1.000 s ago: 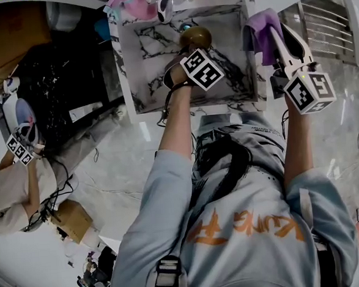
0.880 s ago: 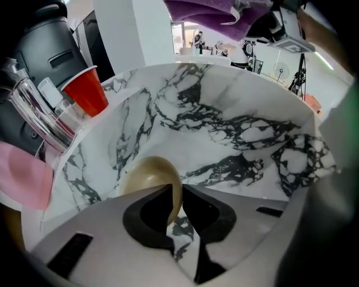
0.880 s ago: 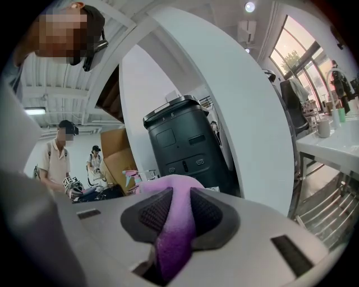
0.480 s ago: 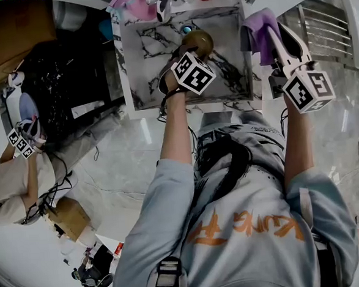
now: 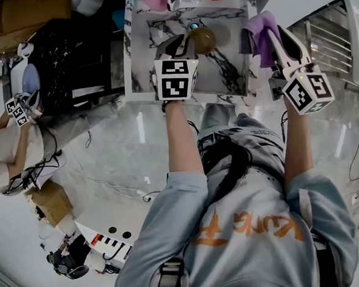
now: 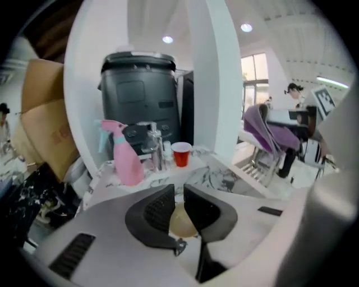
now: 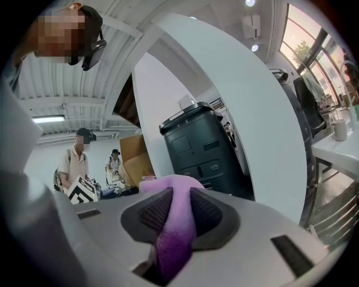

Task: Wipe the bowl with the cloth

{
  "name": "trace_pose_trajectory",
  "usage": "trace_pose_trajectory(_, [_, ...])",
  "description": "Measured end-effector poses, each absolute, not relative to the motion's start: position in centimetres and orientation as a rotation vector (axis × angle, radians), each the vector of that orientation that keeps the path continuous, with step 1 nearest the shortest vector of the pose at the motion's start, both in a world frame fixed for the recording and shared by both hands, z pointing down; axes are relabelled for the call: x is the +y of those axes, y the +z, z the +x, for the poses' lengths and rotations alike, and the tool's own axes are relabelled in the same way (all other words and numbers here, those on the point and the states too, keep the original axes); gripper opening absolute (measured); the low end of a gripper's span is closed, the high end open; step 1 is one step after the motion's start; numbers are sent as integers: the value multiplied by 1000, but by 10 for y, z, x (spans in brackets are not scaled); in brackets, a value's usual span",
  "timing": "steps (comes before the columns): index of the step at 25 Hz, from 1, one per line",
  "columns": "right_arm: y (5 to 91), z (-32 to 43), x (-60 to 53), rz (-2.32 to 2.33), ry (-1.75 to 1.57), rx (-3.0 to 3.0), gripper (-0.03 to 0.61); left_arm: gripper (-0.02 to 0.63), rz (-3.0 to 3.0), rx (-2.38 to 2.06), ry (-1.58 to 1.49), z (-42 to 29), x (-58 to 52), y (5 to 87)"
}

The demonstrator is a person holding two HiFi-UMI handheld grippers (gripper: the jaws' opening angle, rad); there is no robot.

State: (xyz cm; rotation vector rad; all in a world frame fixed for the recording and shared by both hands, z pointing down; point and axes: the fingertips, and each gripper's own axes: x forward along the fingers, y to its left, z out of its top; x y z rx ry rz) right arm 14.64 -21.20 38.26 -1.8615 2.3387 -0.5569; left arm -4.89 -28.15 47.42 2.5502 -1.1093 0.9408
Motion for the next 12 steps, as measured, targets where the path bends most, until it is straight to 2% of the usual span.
trace_pose_trajectory(12, [336, 137, -186, -1694, -400, 2496, 112, 28, 2423, -1417, -65, -103, -221, 344])
